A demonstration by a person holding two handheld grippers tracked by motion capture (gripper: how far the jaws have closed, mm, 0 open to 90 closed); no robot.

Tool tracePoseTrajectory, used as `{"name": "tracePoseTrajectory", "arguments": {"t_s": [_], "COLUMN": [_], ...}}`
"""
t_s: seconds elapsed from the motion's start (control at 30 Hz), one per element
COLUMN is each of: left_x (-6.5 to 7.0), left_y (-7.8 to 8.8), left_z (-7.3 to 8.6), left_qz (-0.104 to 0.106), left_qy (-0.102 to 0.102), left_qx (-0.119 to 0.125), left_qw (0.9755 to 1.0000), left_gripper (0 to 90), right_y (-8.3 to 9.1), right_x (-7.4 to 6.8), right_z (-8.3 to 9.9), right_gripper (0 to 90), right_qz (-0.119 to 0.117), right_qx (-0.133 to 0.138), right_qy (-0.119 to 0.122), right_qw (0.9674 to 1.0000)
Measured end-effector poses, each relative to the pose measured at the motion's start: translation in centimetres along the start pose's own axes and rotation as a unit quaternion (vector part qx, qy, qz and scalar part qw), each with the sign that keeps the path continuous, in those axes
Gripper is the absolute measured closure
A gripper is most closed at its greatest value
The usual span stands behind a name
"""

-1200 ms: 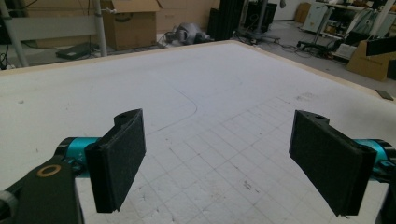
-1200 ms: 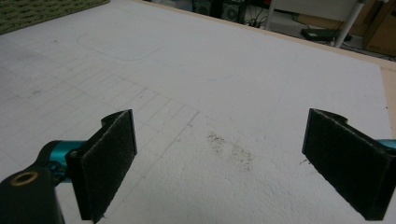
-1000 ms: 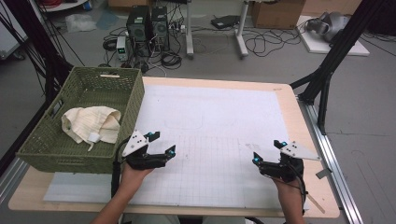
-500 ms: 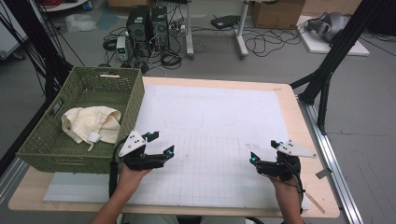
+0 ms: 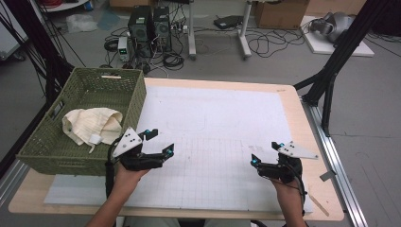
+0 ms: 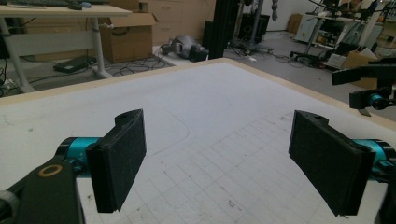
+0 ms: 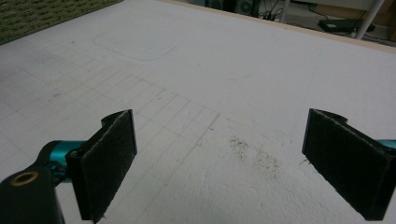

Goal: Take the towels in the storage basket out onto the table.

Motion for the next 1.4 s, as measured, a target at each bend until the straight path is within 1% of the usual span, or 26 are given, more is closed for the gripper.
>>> {"name": "tracePoseTrajectory", "arguments": {"t_s": [0.13,0.37,0.53,0.57,0.6,0.63,0.67,0.7,0.73,0.77,0.8,0.83,0.87,0.93,1.0,1.03,1.07,1.13,1.17,1.2,1.23,1.27,1.3,1.33,1.37,1.4], "left_x": [-0.3,-0.9,-2.1,-2.1,-2.9,-2.9,-3.8,-3.8,-4.9,-4.9,-6.1,-6.1,-7.4,-8.7,-10.1,-10.1,-11.4,-12.8,-12.8,-14.1,-14.1,-15.3,-15.3,-16.3,-16.3,-17.1], "left_y": [0.4,1.2,2.5,2.5,3.4,3.4,4.2,4.2,5.0,5.0,5.8,5.8,6.6,7.4,8.0,8.0,8.5,9.0,9.0,9.3,9.3,9.6,9.6,9.6,9.6,9.6], "left_z": [-0.6,-1.6,-3.4,-3.4,-4.4,-4.4,-5.2,-5.2,-5.8,-5.8,-6.3,-6.3,-6.6,-6.7,-6.6,-6.6,-6.5,-6.3,-6.3,-6.0,-6.0,-5.4,-5.4,-4.8,-4.8,-4.1], "left_qz": [-0.003,-0.007,-0.018,-0.018,-0.026,-0.026,-0.034,-0.034,-0.043,-0.043,-0.053,-0.053,-0.063,-0.074,-0.084,-0.084,-0.096,-0.107,-0.107,-0.117,-0.117,-0.127,-0.127,-0.134,-0.134,-0.142], "left_qy": [0.005,0.004,0.004,0.004,0.004,0.004,0.001,0.001,0.0,0.0,-0.004,-0.004,-0.004,0.001,0.011,0.011,0.015,0.019,0.019,0.026,0.026,0.034,0.034,0.038,0.038,0.04], "left_qx": [0.005,0.007,0.023,0.023,0.034,0.034,0.039,0.039,0.039,0.039,0.038,0.038,0.036,0.031,0.028,0.028,0.019,0.012,0.012,0.002,0.002,-0.01,-0.01,-0.024,-0.024,-0.039], "left_qw": [1.0,0.9999,0.9996,0.9996,0.9991,0.9991,0.9987,0.9987,0.9983,0.9983,0.9978,0.9978,0.9973,0.9968,0.996,0.996,0.9951,0.994,0.994,0.9928,0.9928,0.9912,0.9912,0.9899,0.9899,0.9883], "left_gripper": [19.5,19.6,19.8,19.7,19.8,19.8,19.8,19.8,19.8,19.8,19.8,19.8,19.7,19.8,19.9,19.9,19.9,19.8,19.8,19.8,19.7,19.7,19.5,19.5,19.5,19.5], "right_y": [-0.1,-0.3,-0.2,-0.2,-0.1,-0.1,0.0,0.0,0.0,0.0,-0.1,-0.1,-0.1,-0.2,-0.3,-0.3,-0.4,-0.5,-0.5,-0.5,-0.5,-0.5,-0.5,-0.5,-0.5,-0.5], "right_x": [0.0,-0.1,0.0,0.0,0.0,0.1,0.1,0.1,0.0,0.0,0.0,-0.1,-0.1,-0.2,-0.2,-0.2,-0.2,-0.3,-0.3,-0.3,-0.3,-0.3,-0.3,-0.2,-0.2,-0.2], "right_z": [0.1,0.1,0.1,0.1,0.1,0.1,0.0,0.0,0.1,0.1,0.1,0.1,0.2,0.2,0.2,0.2,0.3,0.3,0.3,0.3,0.3,0.3,0.3,0.3,0.3,0.3], "right_gripper": [9.3,9.3,9.2,9.3,9.3,9.3,9.3,9.2,9.3,9.3,9.2,9.2,9.3,9.2,9.2,9.3,9.3,9.3,9.3,9.3,9.3,9.3,9.3,9.3,9.2,9.3], "right_qz": [-0.002,-0.003,-0.002,-0.001,0.001,0.003,0.003,0.004,0.005,0.004,0.004,0.003,0.003,0.002,0.001,0.0,0.0,0.0,0.0,-0.001,-0.001,0.0,0.0,0.0,0.0,0.0], "right_qx": [-0.002,-0.004,-0.001,0.0,-0.001,0.001,0.002,0.002,0.001,0.001,0.0,0.0,-0.002,-0.003,-0.004,-0.006,-0.007,-0.008,-0.008,-0.009,-0.009,-0.01,-0.01,-0.008,-0.009,-0.01], "right_qy": [0.001,0.001,-0.002,-0.003,-0.007,-0.006,-0.006,-0.008,-0.008,-0.006,-0.008,-0.006,-0.007,-0.006,-0.004,-0.004,-0.005,-0.003,-0.003,-0.004,-0.004,-0.003,-0.003,-0.002,-0.002,-0.004], "right_qw": [1.0,1.0,1.0,1.0,1.0,1.0,1.0,1.0,1.0,1.0,1.0,1.0,1.0,1.0,1.0,1.0,1.0,1.0,1.0,0.9999,0.9999,0.9999,0.9999,1.0,1.0,0.9999]}}
Point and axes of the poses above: each handheld gripper's, and its own axes: y roughly backward along the jaws, z roughly out of its underside, x roughly to its right, the point moved 7 cm from there along -y, roughly forward along the jaws, and after that the axes turned 13 degrees about -y, right-handed, at the moved point
